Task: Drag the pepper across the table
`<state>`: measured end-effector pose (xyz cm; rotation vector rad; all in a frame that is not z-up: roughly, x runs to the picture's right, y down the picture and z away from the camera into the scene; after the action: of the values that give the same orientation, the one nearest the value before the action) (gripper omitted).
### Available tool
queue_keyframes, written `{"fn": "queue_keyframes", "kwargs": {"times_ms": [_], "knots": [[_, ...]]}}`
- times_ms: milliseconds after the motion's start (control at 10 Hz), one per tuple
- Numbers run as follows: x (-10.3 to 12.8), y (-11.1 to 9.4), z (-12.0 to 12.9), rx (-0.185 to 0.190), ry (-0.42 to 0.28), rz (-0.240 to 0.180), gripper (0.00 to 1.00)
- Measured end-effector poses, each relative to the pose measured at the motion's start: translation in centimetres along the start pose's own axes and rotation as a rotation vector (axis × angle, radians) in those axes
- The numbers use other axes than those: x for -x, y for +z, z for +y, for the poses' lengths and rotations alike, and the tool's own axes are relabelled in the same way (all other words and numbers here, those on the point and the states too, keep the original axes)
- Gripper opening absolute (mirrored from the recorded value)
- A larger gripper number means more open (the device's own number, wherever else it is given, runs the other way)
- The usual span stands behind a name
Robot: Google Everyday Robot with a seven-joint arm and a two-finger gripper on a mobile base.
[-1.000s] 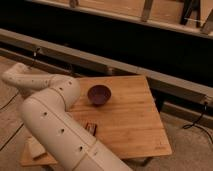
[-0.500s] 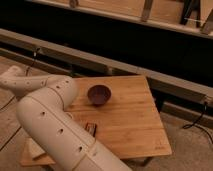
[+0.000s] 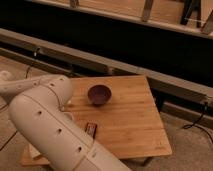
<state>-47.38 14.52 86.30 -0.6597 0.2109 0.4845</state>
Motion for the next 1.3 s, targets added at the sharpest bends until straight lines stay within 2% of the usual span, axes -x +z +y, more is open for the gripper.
{"fn": "queue_keyframes", "kwargs": {"times_ms": [200,600,900,1100,1300], "knots": [[-0.6,0.2,0.8,-0.003,-0.046,0.023,0.78],[-0.9,0.3,1.5,-0.002,-0.095,0.041,0.80],[-1.0,0.2,1.6,0.002,-0.103,0.039,0.80],[-0.8,-0.1,0.7,-0.006,-0.068,0.022,0.80],[-0.7,-1.8,-2.5,-0.026,0.043,-0.012,0.80]]}}
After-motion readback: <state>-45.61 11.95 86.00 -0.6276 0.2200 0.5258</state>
